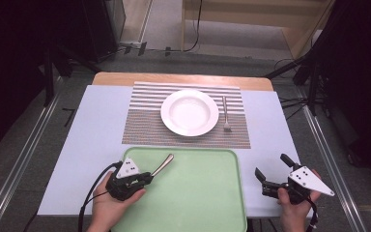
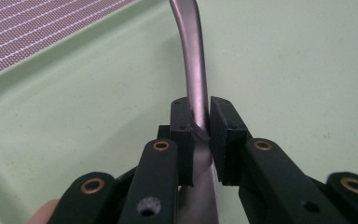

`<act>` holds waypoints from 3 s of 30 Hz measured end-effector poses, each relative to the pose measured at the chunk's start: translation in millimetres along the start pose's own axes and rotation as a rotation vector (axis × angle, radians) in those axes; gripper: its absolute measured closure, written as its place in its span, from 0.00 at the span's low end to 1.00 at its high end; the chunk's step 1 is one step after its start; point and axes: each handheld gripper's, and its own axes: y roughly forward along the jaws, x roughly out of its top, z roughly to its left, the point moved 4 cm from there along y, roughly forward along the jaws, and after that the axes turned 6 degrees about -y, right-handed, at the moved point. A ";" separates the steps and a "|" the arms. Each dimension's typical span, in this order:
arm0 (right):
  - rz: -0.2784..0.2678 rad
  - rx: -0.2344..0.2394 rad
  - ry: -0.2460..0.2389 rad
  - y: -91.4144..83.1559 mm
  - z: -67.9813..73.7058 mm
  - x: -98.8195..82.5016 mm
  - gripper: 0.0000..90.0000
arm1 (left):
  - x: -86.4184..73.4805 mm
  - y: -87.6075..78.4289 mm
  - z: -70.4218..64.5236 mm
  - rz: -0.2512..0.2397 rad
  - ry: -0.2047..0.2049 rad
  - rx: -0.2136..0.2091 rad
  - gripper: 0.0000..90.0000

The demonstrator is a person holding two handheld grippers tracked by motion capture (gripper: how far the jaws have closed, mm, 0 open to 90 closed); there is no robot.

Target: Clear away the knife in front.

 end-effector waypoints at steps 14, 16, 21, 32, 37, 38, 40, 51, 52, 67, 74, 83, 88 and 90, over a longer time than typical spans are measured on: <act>0.006 -0.004 0.005 0.3 -0.3 -0.3 0.00 | -5.0 11.7 -14.7 0.064 0.047 0.076 0.88; 0.010 -0.010 0.007 0.0 -1.6 -0.7 0.00 | -5.7 13.9 -16.0 0.068 0.045 0.073 0.88; 0.003 -0.007 0.004 -0.6 -1.9 -0.6 0.00 | 1.6 9.0 -9.8 0.009 -0.003 0.072 0.75; 0.013 -0.007 0.010 0.3 -0.3 -1.1 0.00 | 27.5 39.2 -33.8 0.051 0.089 -0.029 1.00; 0.009 -0.010 0.015 -0.8 -1.9 -2.5 0.00 | 28.3 52.2 -29.1 0.082 0.092 0.016 1.00; 0.009 -0.010 0.015 -0.8 -1.9 -2.5 0.00 | 28.3 52.2 -29.1 0.082 0.092 0.016 1.00; 0.008 -0.013 0.012 -0.9 -2.4 -2.6 0.00 | 28.5 50.9 -24.3 0.082 0.085 0.035 1.00; 0.020 -0.016 0.012 -0.4 0.5 -3.6 0.00 | 20.6 32.1 10.4 0.090 0.019 0.093 1.00; 0.020 -0.016 0.012 0.1 0.7 -3.7 0.00 | 19.4 30.2 13.3 0.087 0.014 0.102 1.00; 0.013 -0.013 0.013 1.3 2.0 -5.1 0.00 | -3.0 3.2 46.2 0.035 -0.072 0.104 1.00; 0.008 -0.021 0.007 1.7 0.5 -5.2 0.00 | -10.3 -3.5 52.9 0.002 -0.102 0.110 1.00; 0.012 -0.016 0.001 4.4 0.8 -4.6 0.00 | -8.9 -17.2 60.2 -0.130 -0.116 -0.001 0.64; 0.009 -0.011 0.004 5.8 0.7 -3.8 0.00 | -4.5 -28.9 64.2 -0.235 -0.172 -0.059 0.40; 0.011 -0.013 0.004 6.3 1.2 -3.7 0.00 | -4.2 -33.8 65.9 -0.258 -0.175 -0.056 0.28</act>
